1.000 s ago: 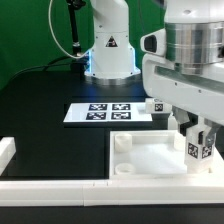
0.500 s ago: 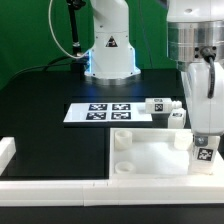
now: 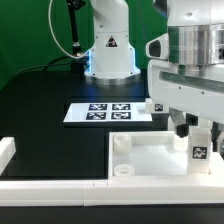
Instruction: Assemble one leg
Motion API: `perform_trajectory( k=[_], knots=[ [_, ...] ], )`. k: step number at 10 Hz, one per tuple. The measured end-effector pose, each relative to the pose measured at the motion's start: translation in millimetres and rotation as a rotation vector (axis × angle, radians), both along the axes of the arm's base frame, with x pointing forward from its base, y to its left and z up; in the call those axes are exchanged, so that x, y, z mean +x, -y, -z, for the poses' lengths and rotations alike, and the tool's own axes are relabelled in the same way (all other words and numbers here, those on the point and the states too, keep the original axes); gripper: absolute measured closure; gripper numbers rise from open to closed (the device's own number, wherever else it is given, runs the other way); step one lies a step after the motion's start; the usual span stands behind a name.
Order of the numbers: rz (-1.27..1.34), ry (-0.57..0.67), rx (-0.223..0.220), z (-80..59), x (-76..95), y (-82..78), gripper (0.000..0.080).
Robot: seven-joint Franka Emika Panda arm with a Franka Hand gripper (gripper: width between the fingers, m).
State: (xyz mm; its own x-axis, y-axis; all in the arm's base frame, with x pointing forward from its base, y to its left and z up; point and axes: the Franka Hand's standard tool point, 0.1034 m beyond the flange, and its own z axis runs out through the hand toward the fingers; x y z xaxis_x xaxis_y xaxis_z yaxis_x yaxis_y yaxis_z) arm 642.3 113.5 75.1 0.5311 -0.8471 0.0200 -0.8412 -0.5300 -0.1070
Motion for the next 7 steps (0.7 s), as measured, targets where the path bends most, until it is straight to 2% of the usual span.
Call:
perform_trajectory(
  k=[3,4,5,6,7],
  knots=[
    [-0.181,0.008,-0.02,0.0,0.7,3.3,0.015],
    [-0.288,0.013,-0.036,0.3,1.0,3.7,0.015],
    [-0.543,0.023,-0.084,2.3,1.1,3.1,0.015],
    [-0.67,0.021,-0.096,4.7,-0.8,-1.5,0.015],
    [-0.668,0.022,-0.098,4.4,-0.2,0.7,0.015]
  ],
)
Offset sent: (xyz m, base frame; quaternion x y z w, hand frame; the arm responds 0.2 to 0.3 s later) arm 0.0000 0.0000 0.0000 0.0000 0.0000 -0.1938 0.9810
